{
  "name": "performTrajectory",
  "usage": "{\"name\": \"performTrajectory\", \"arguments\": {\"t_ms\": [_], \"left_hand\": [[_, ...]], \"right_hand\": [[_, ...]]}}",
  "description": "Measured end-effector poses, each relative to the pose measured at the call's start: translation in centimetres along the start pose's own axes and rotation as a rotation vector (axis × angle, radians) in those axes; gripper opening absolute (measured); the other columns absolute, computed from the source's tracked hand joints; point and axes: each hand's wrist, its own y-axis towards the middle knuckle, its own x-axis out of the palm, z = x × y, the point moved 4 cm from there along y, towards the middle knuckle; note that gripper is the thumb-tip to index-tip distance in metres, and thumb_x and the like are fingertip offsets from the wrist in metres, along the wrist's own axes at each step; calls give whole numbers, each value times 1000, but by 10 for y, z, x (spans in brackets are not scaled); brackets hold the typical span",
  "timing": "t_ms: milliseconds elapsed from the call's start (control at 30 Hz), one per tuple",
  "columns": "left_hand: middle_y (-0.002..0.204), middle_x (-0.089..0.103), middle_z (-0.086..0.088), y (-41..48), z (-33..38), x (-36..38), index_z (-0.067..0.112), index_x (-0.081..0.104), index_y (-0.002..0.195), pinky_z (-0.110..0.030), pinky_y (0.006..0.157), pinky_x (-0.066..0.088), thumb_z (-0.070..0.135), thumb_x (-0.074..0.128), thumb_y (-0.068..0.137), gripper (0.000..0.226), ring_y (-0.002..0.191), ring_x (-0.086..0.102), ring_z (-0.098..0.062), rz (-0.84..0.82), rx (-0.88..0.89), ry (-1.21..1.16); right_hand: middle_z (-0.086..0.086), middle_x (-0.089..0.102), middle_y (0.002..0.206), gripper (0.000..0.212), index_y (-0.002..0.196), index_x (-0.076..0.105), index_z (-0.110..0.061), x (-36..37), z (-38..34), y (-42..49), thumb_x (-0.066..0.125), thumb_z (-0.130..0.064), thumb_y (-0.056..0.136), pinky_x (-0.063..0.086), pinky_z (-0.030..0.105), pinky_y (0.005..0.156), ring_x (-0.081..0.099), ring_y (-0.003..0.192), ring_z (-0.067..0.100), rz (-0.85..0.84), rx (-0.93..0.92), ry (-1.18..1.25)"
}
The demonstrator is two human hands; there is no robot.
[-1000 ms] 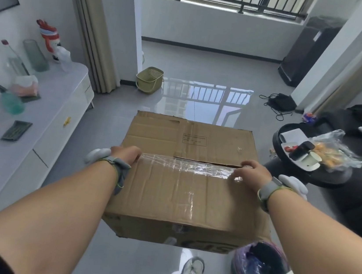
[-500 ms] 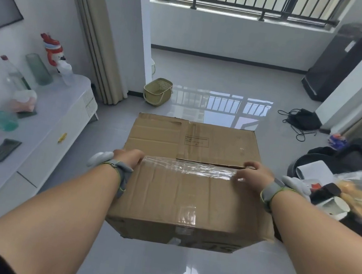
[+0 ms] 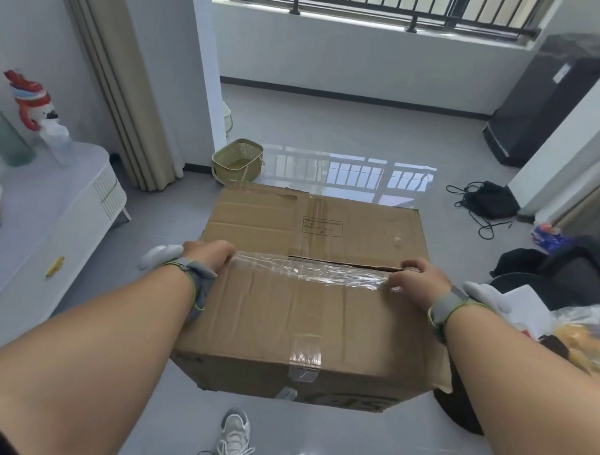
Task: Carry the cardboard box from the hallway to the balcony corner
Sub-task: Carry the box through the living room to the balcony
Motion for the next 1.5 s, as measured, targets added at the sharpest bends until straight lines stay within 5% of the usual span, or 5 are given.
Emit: {"name": "performTrajectory", "arguments": {"t_ms": [667,900,1133,1367,1500], "left_hand": [[64,46,-7,182,160,-37,7,51,77,-30,50,30,21,51,73,14,53,39,-24,-79,120,120],[94,50,-9,238,220,-15,11,52,90,-22,45,35,24,62,79,20,80,44,-27,-94,169,-111],[64,45,-9,279,328,-2,7,47,65,-31,51,29,21,49,80,20,55,39,-22,-121,72,162],[51,49,-12,321,405,6,5,42,59,-29,49,31,20,51,77,26,53,40,-22,-56,6,-6],[58,37,-11,345,442,4,10,34,53,-33,64,33,15,48,83,34,77,43,-28,-40,66,16]], "right_hand": [[0,61,107,53,119,60,-19,-2,-72,152,74,-22,68,47,27,79,61,87,17,110,136,70],[0,59,104,51,117,60,-22,-27,-81,231,74,-25,69,41,24,72,56,84,16,75,154,60],[2,57,108,54,122,59,-18,-74,-109,339,73,-21,70,41,25,75,53,92,19,60,136,80],[5,60,123,56,123,58,-19,-117,-138,431,72,-24,69,42,27,83,53,101,21,64,110,41],[6,60,123,57,123,59,-19,-128,-162,476,73,-23,68,44,29,85,54,108,24,57,98,15]]}}
